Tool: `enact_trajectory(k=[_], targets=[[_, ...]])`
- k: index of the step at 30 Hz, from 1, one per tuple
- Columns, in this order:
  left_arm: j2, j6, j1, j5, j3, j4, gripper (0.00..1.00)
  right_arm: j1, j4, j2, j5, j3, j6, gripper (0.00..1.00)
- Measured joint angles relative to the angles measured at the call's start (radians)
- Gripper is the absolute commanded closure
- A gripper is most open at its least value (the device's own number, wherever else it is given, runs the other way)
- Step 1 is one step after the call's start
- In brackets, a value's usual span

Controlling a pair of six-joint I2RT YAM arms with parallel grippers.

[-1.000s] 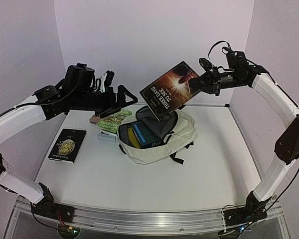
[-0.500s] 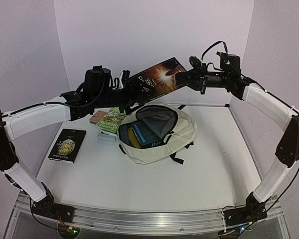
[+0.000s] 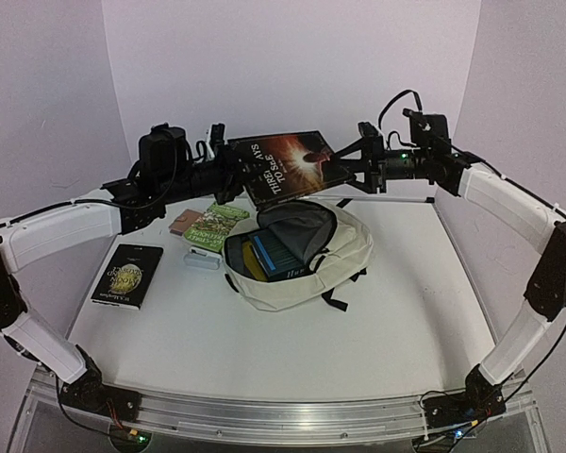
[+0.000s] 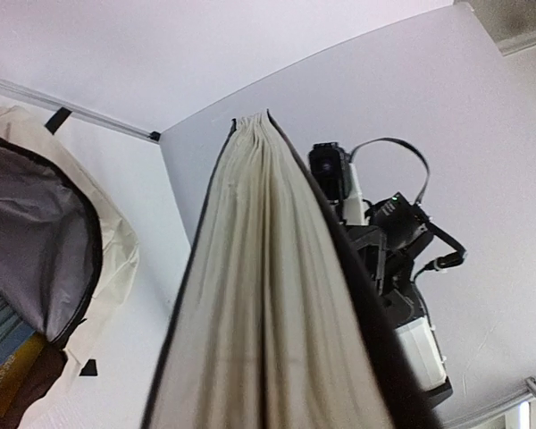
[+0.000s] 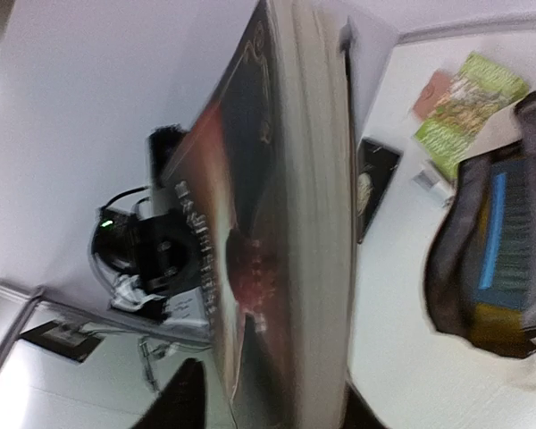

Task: Pack the student bag
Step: Pick up the book from the center of the board, then place the book in the student bag.

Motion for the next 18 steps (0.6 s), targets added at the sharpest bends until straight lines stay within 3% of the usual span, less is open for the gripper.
enact_trajectory(k=[4, 8, 18], targets=[[-0.06, -0.01, 0.009, -0.063, -0.077, -0.107, 1.0, 0.009, -0.197, 0.007, 0.23, 0.098, -0.238, 0.32], [-0.139, -0.024, 0.032, -0.128, -0.159, -0.243, 1.0, 0.031, -0.299, 0.066, 0.427, 0.189, -0.444, 0.36], [-0.32, -0.075, 0.064, -0.267, -0.26, -0.465, 1.0, 0.258, -0.445, 0.326, 0.746, 0.275, -0.773, 0.4]])
